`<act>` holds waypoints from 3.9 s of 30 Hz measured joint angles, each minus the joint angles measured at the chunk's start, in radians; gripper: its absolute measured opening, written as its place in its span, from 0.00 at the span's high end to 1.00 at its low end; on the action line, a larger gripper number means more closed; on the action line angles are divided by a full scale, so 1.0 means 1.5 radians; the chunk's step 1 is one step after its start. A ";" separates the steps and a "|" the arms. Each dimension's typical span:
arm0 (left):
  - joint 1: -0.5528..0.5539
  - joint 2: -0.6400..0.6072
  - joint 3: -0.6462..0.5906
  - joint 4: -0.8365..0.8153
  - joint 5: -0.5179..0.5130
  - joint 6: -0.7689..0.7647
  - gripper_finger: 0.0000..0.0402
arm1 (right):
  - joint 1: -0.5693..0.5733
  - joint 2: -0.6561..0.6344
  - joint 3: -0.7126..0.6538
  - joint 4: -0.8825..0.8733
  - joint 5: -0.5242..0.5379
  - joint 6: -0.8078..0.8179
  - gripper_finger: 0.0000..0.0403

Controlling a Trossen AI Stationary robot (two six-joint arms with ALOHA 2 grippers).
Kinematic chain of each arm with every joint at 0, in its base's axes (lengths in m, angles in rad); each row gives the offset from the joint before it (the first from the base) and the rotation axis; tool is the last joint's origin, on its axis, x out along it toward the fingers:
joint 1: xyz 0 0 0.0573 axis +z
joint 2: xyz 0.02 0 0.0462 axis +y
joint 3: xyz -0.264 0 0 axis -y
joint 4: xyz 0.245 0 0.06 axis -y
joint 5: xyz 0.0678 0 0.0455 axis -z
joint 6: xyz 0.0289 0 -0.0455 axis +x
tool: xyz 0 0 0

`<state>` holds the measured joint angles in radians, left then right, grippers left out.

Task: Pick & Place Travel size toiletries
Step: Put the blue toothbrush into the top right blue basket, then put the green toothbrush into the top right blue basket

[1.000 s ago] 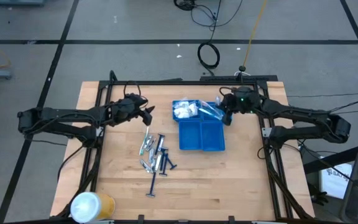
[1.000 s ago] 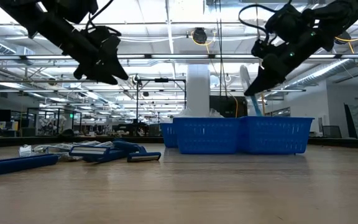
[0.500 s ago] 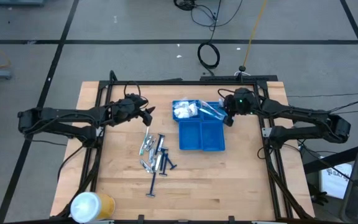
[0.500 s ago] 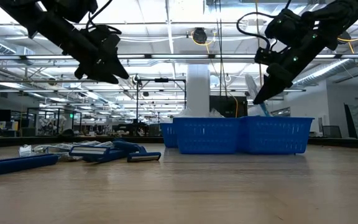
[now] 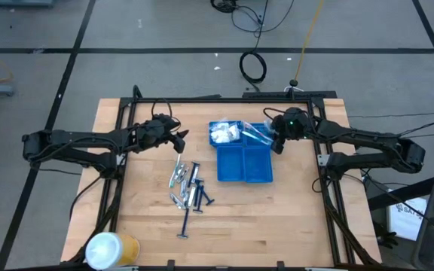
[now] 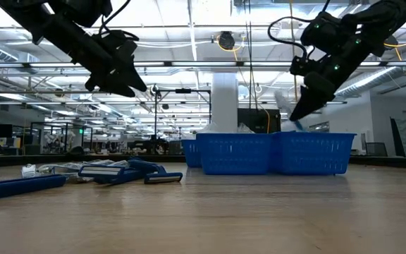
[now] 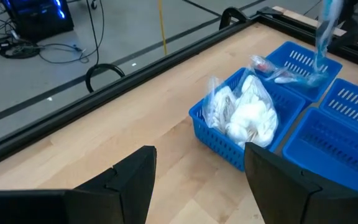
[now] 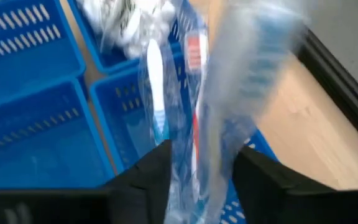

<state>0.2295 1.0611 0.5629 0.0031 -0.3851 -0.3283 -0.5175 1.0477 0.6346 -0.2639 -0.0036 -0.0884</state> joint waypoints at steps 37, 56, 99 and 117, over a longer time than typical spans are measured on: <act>-0.125 0.194 0.001 -0.329 0.189 -0.389 0.40 | 0.003 0.000 0.000 0.168 -0.053 -0.019 0.46; -0.104 0.234 0.005 -0.468 0.205 -0.494 0.41 | 0.006 0.000 0.000 0.163 -0.053 -0.004 0.48; -0.100 0.213 0.207 0.244 0.143 0.220 0.99 | 0.191 0.228 0.000 0.776 -0.105 0.041 0.48; -0.096 0.271 0.207 0.326 0.199 0.210 0.99 | 0.228 0.340 0.049 0.867 -0.158 0.085 0.48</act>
<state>0.0849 1.4670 0.8734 0.4917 -0.0862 -0.0136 -0.1761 1.5578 0.7086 1.0363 -0.2401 0.0389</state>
